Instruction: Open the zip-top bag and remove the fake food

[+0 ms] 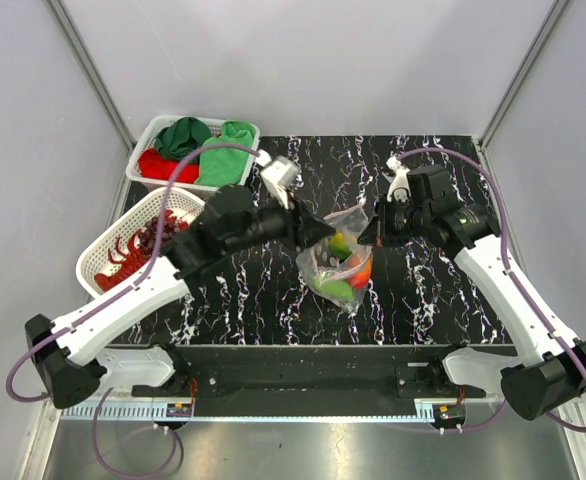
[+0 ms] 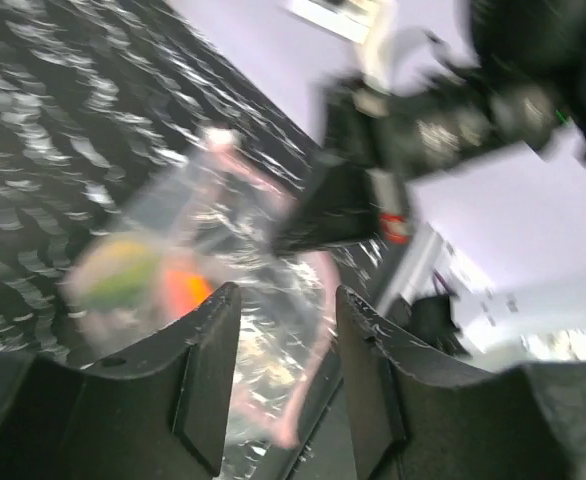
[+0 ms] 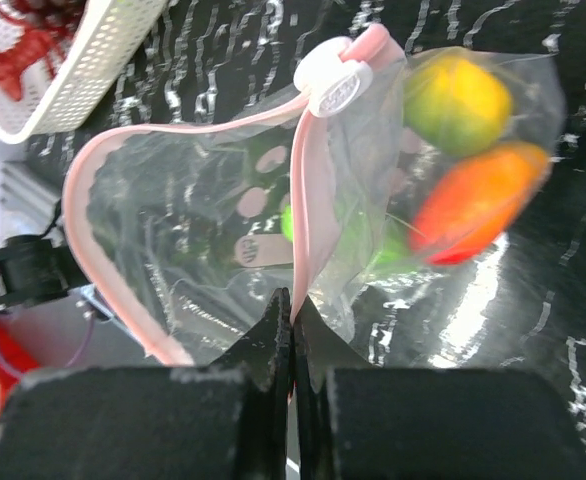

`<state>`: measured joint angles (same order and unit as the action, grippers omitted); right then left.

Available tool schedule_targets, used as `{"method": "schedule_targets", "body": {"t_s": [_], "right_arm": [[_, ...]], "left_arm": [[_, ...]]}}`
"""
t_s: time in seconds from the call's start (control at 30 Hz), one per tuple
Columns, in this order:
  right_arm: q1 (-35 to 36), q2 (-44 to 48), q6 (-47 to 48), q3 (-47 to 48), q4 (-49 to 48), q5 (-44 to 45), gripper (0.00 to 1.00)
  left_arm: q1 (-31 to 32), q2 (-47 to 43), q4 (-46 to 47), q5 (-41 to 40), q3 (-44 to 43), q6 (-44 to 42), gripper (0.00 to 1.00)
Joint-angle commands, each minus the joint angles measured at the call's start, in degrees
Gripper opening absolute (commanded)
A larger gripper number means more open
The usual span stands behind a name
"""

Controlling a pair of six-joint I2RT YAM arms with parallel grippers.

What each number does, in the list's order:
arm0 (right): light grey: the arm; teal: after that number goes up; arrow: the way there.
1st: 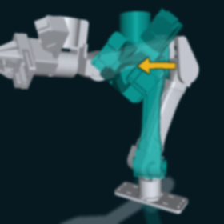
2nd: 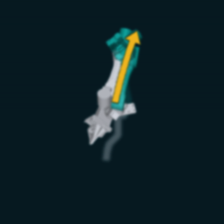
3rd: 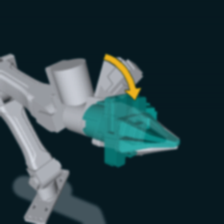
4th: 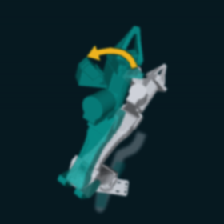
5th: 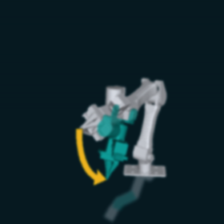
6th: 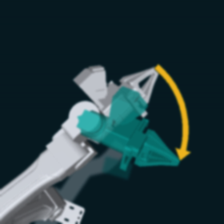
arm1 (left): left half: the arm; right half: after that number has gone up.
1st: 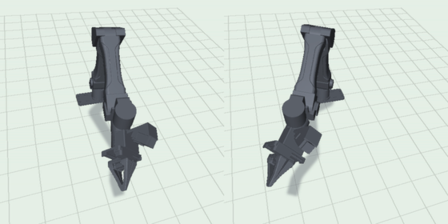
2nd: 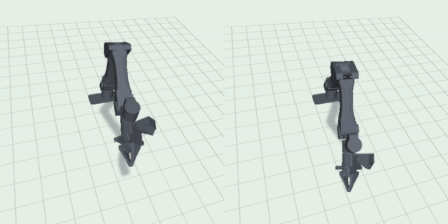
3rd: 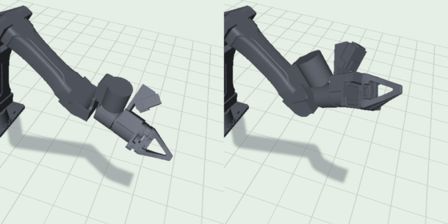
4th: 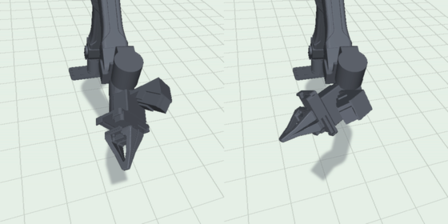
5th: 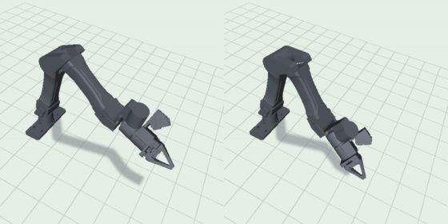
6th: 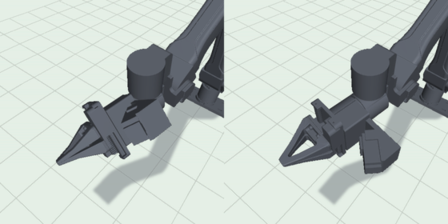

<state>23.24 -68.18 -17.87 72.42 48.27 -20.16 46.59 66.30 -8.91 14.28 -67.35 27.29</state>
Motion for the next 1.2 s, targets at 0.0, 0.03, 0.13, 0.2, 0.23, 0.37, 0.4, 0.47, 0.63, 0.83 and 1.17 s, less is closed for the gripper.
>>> {"method": "schedule_targets", "body": {"t_s": [0.0,0.03,0.13,0.2,0.23,0.37,0.4,0.47,0.63,0.83,1.17], "right_arm": [[0.4,0.0,-1.9,-0.1,-4.9,-7.2,0.0],[0.3,-0.1,-2.2,-0.2,-5.3,-7.9,0.0],[0.3,-0.6,-2.5,-0.3,-6.1,-10.8,0.0],[0.4,-0.7,-2.9,-0.5,-7.0,-12.5,0.0],[0.4,-0.7,-3.2,-0.6,-7.2,-13.2,0.0],[0.7,-1.5,-3.7,-0.4,-8.0,-16.7,0.0],[0.8,-1.4,-3.8,-0.3,-8.2,-16.9,0.0],[0.9,-1.4,-3.8,0.0,-8.2,-17.0,0.0],[1.2,-1.7,-3.9,0.9,-8.3,-19.9,0.0],[1.4,-1.9,-3.9,0.1,-8.5,-20.1,0.0],[1.5,-1.5,-3.5,-0.7,-8.7,-19.1,0.0]], "left_arm": [[4.8,3.5,2.8,-2.2,-1.3,-3.1,0.42],[6.0,4.2,3.0,-2.3,-0.9,-2.9,0.4],[9.6,5.3,3.0,-5.6,-0.9,-4.5,0.39],[10.6,6.2,0.0,-10.1,-1.9,-5.0,0.36],[11.6,7.2,-1.5,-12.1,-2.5,-5.8,0.34],[13.8,8.9,-8.5,-23.0,-4.3,-8.6,0.34],[13.9,9.3,-9.1,-23.9,-4.4,-8.8,0.34],[14.1,9.9,-10.2,-26.0,-3.9,-9.4,0.33],[14.6,11.4,-9.8,-26.1,-0.9,-8.7,0.33],[14.8,14.3,-5.6,-23.7,3.6,-7.2,0.32],[14.6,21.2,1.4,-14.6,9.1,0.4,0.27]]}}
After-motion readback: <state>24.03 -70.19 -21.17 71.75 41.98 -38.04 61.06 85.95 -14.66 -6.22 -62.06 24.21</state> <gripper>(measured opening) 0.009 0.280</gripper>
